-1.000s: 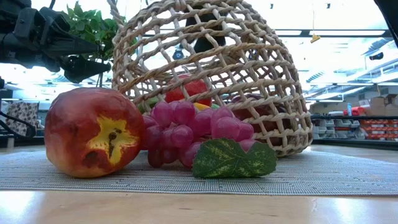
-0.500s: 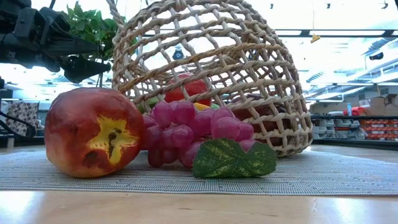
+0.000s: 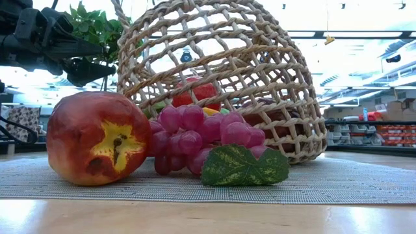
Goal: Build produce basket
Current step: Put the red apple into the basket
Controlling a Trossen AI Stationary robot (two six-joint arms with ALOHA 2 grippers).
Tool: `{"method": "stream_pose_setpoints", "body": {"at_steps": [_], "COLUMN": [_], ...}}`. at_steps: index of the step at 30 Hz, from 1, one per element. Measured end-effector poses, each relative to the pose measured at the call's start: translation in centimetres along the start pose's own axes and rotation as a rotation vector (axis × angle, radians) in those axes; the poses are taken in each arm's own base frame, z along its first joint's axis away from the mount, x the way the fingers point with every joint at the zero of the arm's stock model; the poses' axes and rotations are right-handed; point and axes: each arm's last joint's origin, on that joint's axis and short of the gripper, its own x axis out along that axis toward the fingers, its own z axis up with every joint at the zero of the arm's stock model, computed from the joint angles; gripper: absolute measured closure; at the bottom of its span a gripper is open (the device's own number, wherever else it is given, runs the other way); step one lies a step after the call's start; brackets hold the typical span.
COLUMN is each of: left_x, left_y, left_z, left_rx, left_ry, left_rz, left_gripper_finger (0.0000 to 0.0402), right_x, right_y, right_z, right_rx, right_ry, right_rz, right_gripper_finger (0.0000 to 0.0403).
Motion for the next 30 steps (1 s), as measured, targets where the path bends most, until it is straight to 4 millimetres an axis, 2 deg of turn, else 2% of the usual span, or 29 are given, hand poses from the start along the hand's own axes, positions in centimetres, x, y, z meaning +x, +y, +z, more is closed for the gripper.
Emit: {"method": "stream_pose_setpoints", "body": {"at_steps": [4, 12, 22, 30], "left_x": [0.0, 0.0, 0.0, 0.0], "left_y": [0.0, 0.0, 0.0, 0.0], "left_z": [0.0, 0.0, 0.0, 0.0], "left_rx": [0.000, 0.000, 0.000, 0.000], "left_ry": [0.000, 0.000, 0.000, 0.000], "left_rz": [0.000, -0.001, 0.000, 0.000], "left_gripper_finger": [0.0010, 0.0010, 0.0010, 0.0010], "right_x": [-1.3, -3.0, -2.9, -3.4], "right_y": [-1.3, -3.7, -4.9, -6.0], "right_z": [-2.7, -10.2, -19.8, -24.8], "right_rx": [0.048, 0.171, 0.251, 0.324], "right_ry": [-0.054, -0.243, -0.403, -0.484], "right_rz": [-0.015, 0.019, 0.105, 0.160], "right_gripper_finger": [0.0153, 0.0159, 0.0159, 0.0160]}}
